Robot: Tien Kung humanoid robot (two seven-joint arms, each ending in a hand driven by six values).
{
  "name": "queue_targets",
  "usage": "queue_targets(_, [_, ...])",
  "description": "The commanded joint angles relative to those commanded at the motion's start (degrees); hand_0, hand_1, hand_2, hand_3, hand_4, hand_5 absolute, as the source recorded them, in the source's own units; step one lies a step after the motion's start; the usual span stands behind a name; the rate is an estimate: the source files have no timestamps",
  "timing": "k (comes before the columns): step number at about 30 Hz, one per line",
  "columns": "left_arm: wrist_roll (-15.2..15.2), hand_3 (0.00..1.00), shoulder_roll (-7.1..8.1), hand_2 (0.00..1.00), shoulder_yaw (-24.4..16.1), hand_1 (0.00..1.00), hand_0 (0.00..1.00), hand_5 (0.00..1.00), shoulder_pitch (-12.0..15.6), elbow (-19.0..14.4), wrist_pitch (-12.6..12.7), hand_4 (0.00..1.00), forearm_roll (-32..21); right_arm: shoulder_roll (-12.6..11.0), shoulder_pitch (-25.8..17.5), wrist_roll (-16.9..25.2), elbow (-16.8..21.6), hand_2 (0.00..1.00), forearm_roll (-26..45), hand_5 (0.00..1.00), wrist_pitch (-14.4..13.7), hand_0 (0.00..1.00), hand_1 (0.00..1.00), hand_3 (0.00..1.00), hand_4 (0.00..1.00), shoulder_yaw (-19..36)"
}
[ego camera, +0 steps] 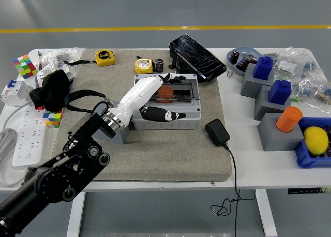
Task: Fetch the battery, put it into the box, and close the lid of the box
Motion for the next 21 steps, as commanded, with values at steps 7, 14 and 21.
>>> queue_targets(7, [-1.6,0.77,-0.85,0.749,-12.0,0.747,0.719,0.346,5.3,-2.9,0.2,0.998,-2.5,-0.2,0.1,-0.2,0.0,0.667,-0.8,0.512,0.0,0.632,0.642,0.569,0.993,0.7])
queue_targets(14, [-2.7,0.767,-1.42,0.742,-22.6,0.746,0.719,0.35,10.3,-4.1,-0.3,0.998,-6.8,-0.3,0.4,-0.3,0.0,0.667,-0.7,0.512,0.0,0.631,0.641,0.569,0.992,0.9])
queue_targets(21, [-3.6,0.76,-0.57,0.736,-27.8,0.745,0.718,0.353,14.4,-3.8,0.1,0.998,-11.8,-0.4,0.8,-0.5,0.0,0.666,-0.8,0.512,0.0,0.632,0.641,0.569,0.992,1.6])
